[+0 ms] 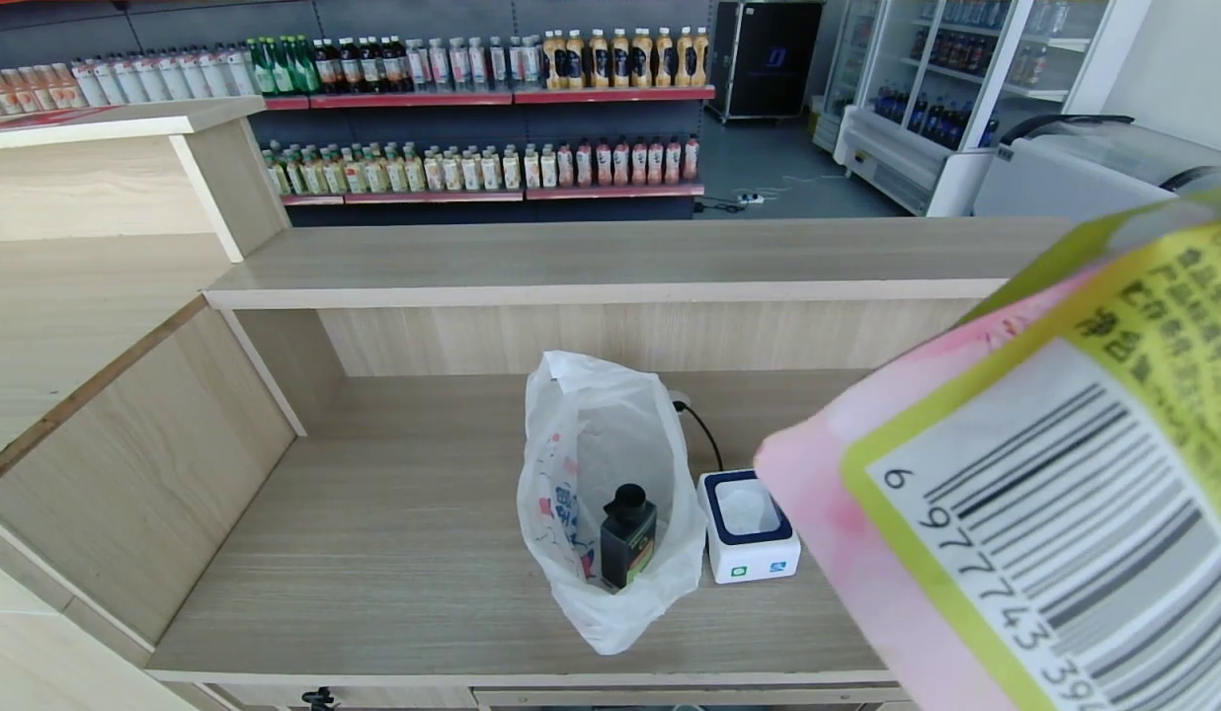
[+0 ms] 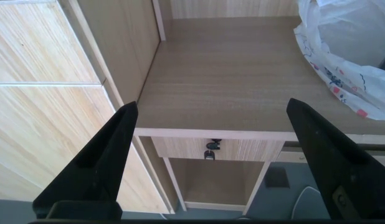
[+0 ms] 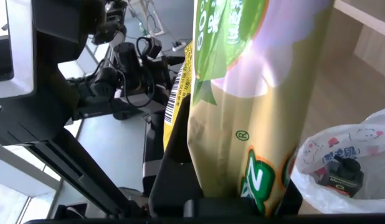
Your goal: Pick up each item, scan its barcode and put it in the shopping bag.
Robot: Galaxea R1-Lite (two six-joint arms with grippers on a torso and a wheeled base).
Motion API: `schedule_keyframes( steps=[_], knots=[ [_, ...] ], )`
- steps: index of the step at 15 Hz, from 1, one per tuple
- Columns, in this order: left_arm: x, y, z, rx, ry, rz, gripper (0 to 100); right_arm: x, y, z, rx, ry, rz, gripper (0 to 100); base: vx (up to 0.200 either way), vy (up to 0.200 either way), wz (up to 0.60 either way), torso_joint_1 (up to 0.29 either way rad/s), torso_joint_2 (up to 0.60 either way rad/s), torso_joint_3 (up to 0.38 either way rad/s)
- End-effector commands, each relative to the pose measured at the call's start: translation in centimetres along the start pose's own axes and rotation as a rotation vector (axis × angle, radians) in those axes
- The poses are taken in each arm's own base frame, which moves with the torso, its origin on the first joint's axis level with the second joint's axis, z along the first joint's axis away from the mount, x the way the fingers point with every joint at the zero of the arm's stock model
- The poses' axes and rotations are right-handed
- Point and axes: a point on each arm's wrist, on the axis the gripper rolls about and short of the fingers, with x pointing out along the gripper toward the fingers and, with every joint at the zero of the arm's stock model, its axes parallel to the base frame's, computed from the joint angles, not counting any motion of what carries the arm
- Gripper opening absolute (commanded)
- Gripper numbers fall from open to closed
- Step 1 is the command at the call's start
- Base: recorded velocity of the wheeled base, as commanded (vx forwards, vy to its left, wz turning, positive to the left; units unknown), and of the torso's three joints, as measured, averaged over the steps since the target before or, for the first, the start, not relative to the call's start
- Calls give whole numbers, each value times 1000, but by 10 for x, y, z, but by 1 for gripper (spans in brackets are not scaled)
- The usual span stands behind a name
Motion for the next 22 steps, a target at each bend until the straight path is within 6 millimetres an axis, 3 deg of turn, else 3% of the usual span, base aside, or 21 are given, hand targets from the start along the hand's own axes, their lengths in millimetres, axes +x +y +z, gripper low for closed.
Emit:
schedule_keyframes(
  steps=[1, 10, 12, 14, 16, 19, 22],
  knots=[
    [0, 0, 0, 0, 0, 1, 100, -2, 2, -1, -10, 3, 1, 0, 0, 0, 0, 0, 0, 0],
    [0, 0, 0, 0, 0, 1, 100, -19, 3, -1, -55, 24, -91, 0, 0, 0, 0, 0, 0, 0],
    [0, 0, 0, 0, 0, 1, 100, -30, -22, -7, -116, 67, -300, 0, 0, 0, 0, 0, 0, 0],
    [0, 0, 0, 0, 0, 1, 100, -61, -50, -22, -148, 170, -677, 0, 0, 0, 0, 0, 0, 0],
    [0, 0, 0, 0, 0, 1, 100, -95, -68, -46, -174, 307, -916, 0, 0, 0, 0, 0, 0, 0],
    [0, 0, 0, 0, 0, 1, 100, -125, -79, -86, -281, 533, -1026, 0, 0, 0, 0, 0, 0, 0],
    [0, 0, 0, 0, 0, 1, 100, -139, -76, -101, -306, 619, -1058, 0, 0, 0, 0, 0, 0, 0]
  ],
)
